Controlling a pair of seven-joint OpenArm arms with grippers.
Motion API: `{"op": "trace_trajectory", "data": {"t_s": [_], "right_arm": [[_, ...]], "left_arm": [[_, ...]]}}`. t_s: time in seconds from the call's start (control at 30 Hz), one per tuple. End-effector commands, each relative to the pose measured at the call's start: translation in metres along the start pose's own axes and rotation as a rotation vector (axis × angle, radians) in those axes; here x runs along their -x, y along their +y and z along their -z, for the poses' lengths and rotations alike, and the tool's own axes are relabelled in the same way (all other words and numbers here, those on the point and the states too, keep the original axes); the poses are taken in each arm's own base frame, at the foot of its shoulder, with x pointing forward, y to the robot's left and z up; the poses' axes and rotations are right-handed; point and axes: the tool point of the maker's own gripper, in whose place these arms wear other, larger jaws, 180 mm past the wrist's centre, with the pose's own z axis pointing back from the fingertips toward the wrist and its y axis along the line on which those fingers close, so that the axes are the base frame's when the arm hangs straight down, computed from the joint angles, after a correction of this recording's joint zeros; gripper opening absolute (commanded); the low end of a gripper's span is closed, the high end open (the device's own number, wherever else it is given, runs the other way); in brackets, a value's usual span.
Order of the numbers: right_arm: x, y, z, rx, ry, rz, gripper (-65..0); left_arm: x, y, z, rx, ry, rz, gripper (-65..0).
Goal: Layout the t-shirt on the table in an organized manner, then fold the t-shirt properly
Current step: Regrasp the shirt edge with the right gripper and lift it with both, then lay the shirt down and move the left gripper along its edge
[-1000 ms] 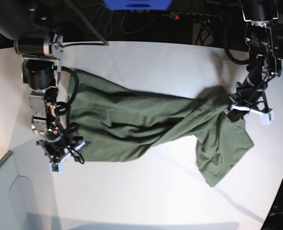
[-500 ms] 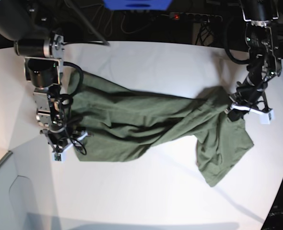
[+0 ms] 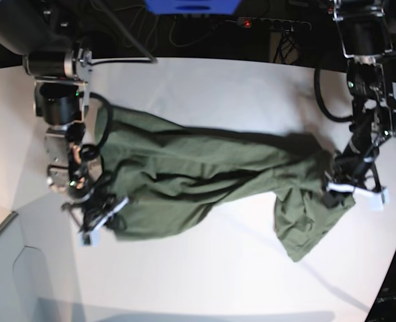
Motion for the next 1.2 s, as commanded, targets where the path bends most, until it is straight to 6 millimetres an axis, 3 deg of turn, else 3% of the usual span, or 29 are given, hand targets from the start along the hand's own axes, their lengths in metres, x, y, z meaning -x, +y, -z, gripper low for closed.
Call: {"op": "trace_trajectory", "data": {"t_s": [0.0, 0.13, 0.37, 0.5, 0.63, 0.73, 0.8, 0.9, 1.03, 1.17], "right_arm": [[-0.057, -0.007, -0.002, 0.003, -0.14, -0.024, -65.0], [-0.125, -0.015, -0.014, 0.026, -0.285, -0.072, -65.0], [-0.226, -0.07, -0.046, 0.143, -0.491, -0.022, -65.0], [-0.265, -0.089, -0.063, 0.18, -0.572, -0.009, -65.0], [-0.284, -0.099, -0.083, 0.214, -0.637, -0.008, -65.0], [-0.262, -0.104, -0.086, 0.232, -0.615, -0.006, -65.0], [-0.243, -0.102, -0.089, 0.238, -0.596, -0.021, -65.0], [-0.192, -0.1, -0.086, 0.24, -0.519, -0.024, -65.0], [-0.131, -0.089, -0.079, 0.226, -0.421, 0.001, -65.0], [-0.095, -0.087, -0.084, 0.226, -0.404, 0.003, -65.0]], "left_arm": [[-0.039, -0.018, 0.004, 0.048, -0.097, 0.022, -64.9], [-0.089, -0.05, 0.016, 0.114, -0.185, 0.033, -64.9], [-0.18, -0.132, 0.028, 0.267, -0.309, 0.062, -64.6], [-0.207, -0.185, 0.042, 0.352, -0.314, 0.113, -64.6], [-0.204, -0.211, 0.054, 0.387, -0.278, 0.149, -64.6], [-0.187, -0.207, 0.058, 0.385, -0.241, 0.147, -64.5], [-0.158, -0.188, 0.061, 0.355, -0.191, 0.136, -64.5], [-0.112, -0.156, 0.062, 0.305, -0.11, 0.123, -64.0], [-0.045, -0.108, 0.056, 0.22, 0.008, 0.085, -53.0], [-0.002, -0.065, 0.042, 0.14, 0.065, 0.011, -43.6]]}}
